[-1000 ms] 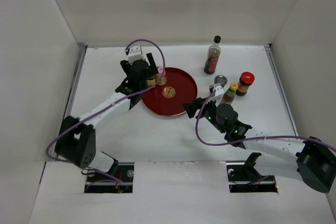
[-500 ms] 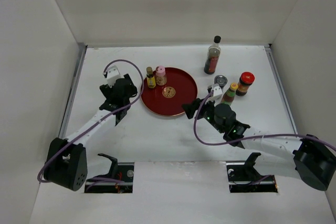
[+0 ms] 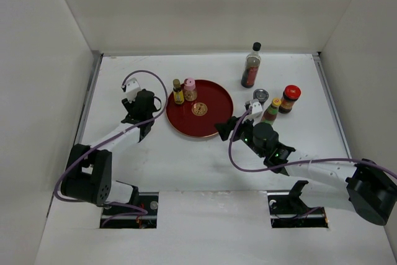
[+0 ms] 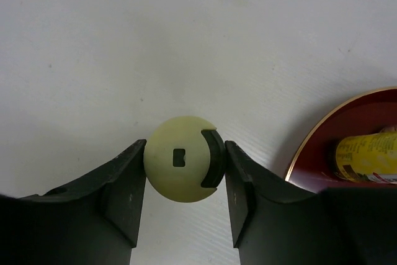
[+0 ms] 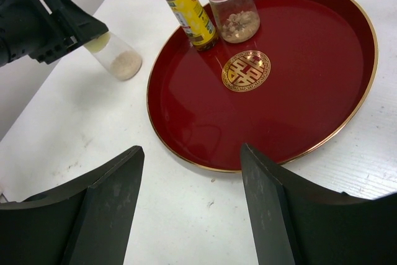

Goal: Organize the condiment bottles

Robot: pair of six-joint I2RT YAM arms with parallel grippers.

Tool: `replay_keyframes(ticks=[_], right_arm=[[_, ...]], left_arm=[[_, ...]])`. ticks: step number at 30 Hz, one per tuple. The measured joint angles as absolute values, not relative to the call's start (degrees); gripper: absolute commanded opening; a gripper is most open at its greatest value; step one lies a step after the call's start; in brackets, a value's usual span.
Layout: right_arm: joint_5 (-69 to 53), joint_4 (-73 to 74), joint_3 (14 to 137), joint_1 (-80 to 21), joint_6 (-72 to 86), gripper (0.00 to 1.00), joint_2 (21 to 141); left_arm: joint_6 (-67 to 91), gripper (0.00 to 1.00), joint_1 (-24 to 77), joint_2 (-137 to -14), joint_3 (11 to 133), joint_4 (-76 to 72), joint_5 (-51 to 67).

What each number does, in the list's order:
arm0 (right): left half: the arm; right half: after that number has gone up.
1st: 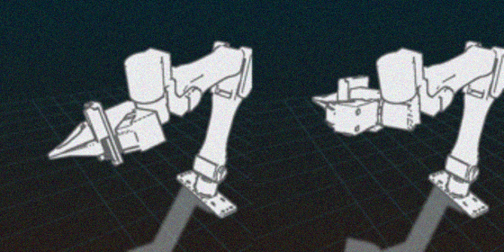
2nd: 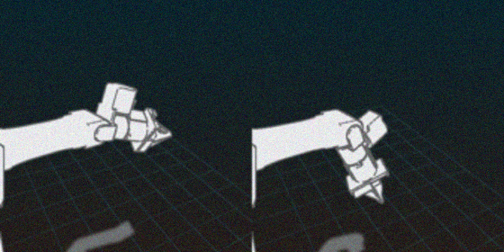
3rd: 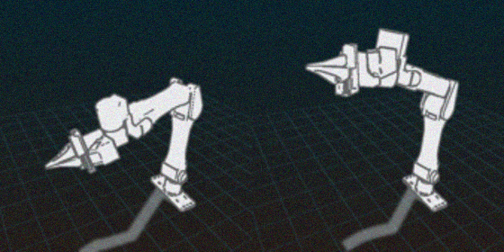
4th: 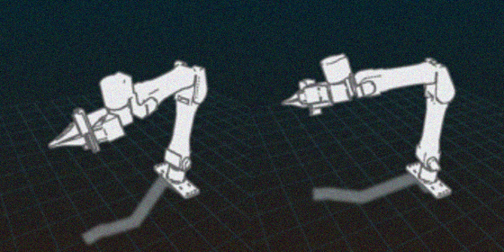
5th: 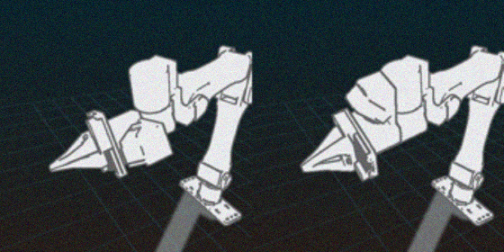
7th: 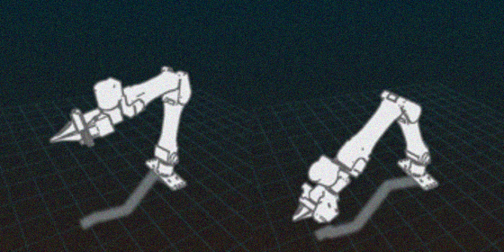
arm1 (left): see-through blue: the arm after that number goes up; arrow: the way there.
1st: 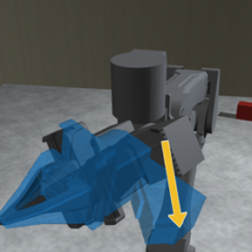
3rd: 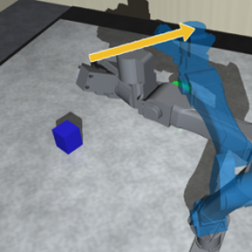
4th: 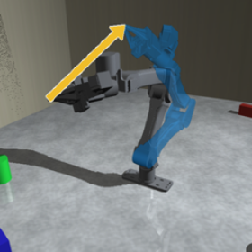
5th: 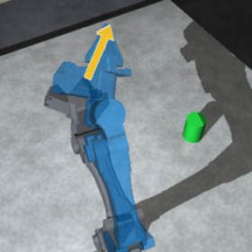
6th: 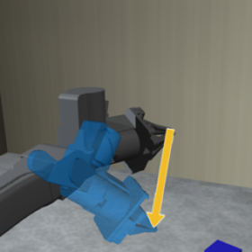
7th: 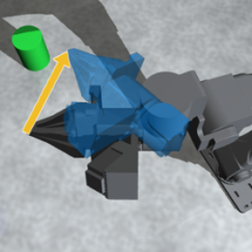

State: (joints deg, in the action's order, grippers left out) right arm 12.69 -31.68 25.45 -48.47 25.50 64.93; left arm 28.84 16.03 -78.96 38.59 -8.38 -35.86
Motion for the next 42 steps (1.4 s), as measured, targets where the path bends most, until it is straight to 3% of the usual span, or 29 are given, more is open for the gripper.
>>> replay_keyframes(ticks=[5,13,23,34,42], right_arm=[[12.7,-31.7,25.5,-48.5,25.5,0.70,64.9],[12.7,-31.7,25.6,-48.5,25.5,0.70,65.8],[12.7,-31.7,25.8,-48.7,25.3,0.70,66.0],[10.4,-31.7,27.0,-52.1,23.7,0.71,66.5],[6.1,-31.7,27.6,-56.4,20.8,0.71,66.8]], left_arm=[[28.8,0.31,16.9,-73.6,36.9,-7.2,-34.8],[28.8,0.31,27.1,-56.6,36.7,-4.2,-34.3],[28.8,0.32,33.8,-71.0,39.5,-7.0,-33.5],[28.6,0.34,34.5,-80.4,41.7,-12.9,-32.9],[28.5,0.56,34.5,-83.7,41.7,-13.6,-33.1]])
